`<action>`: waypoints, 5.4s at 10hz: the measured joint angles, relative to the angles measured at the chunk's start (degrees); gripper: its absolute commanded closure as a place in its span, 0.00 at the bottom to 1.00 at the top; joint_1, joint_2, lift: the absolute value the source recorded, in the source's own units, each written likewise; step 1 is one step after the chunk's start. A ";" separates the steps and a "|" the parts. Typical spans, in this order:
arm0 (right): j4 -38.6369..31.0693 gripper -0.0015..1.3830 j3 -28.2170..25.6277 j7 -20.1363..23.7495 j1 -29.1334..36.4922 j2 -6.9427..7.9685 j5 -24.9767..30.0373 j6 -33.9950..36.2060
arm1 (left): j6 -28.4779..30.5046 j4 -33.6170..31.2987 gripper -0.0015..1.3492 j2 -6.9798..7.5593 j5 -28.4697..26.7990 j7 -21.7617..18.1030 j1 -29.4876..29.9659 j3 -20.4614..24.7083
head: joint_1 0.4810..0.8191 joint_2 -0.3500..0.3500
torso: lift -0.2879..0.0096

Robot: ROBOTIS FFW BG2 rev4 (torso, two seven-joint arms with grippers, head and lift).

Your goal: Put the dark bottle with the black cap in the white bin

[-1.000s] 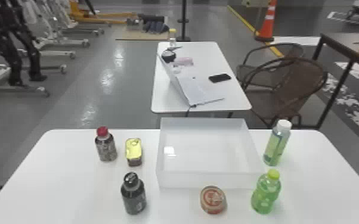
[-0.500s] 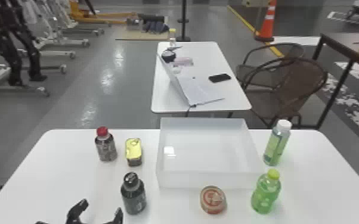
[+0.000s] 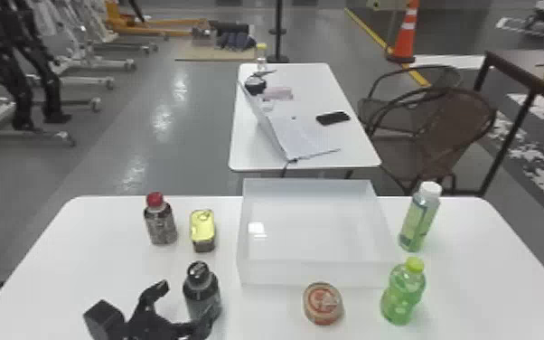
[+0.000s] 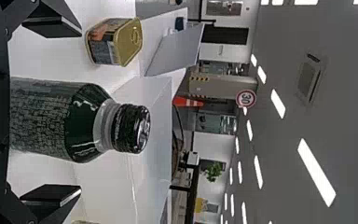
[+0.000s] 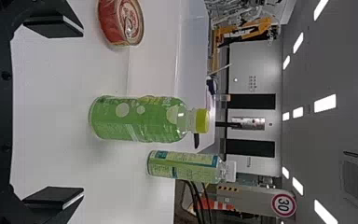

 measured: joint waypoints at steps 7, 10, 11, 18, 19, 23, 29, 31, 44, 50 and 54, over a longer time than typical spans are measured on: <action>0.96 0.07 -0.02 0.72 -0.72 0.90 -0.12 -0.68 | 0.95 7.00 0.33 1.37 -0.39 -1.79 -5.72 -2.90 | 0.20 0.50 | 0.63; 1.16 0.07 -0.04 0.85 -0.86 1.06 -0.12 -0.78 | 3.47 8.48 0.63 1.54 -1.93 -2.04 -6.32 -2.37 | 0.20 0.50 | 0.63; 1.21 0.07 -0.04 0.92 -0.91 1.10 -0.12 -0.79 | 3.75 8.68 0.64 1.57 -2.54 -2.17 -6.47 -2.20 | 0.20 0.50 | 0.63; 1.37 0.07 -0.04 1.06 -0.73 1.23 -0.55 -0.80 | 12.12 -9.67 0.71 1.70 -1.22 1.31 -6.47 -3.99 | 0.20 0.50 | 0.63; 1.39 0.07 -0.04 1.06 -0.76 1.23 -0.58 -0.79 | 13.08 -10.78 0.71 2.21 1.78 1.98 -8.26 -6.18 | 0.20 0.50 | 0.63; 1.75 0.07 -0.04 1.06 -1.02 1.23 -0.85 -0.83 | 9.20 0.36 0.71 1.80 7.77 1.64 -20.27 -17.04 | 0.20 0.50 | 0.63; 2.84 0.07 -0.03 1.06 -1.35 1.32 -1.70 -1.58 | 4.25 21.10 0.23 -1.87 6.54 -0.02 -28.41 -19.99 | 0.20 0.50 | 0.63; 2.87 0.07 -0.03 1.06 -1.34 1.32 -1.78 -1.58 | 4.12 21.21 0.08 -1.89 5.69 0.25 -28.58 -19.65 | 0.20 0.50 | 0.63; 1.31 0.07 -0.04 0.96 -0.45 0.95 -1.08 -1.27 | -2.05 -14.62 0.23 -1.89 -3.36 12.49 15.85 12.82 | 0.20 0.50 | 0.63; 0.76 0.07 -0.04 0.97 -0.10 0.70 -0.91 -0.71 | -4.16 -14.20 0.23 -1.88 -5.45 12.90 20.12 15.16 | 0.20 0.50 | 0.63; 0.76 0.07 -0.04 0.97 -0.01 0.79 -0.91 -0.70 | -4.30 -14.20 0.23 -1.88 -5.12 12.97 20.03 14.97 | 0.20 0.50 | 0.63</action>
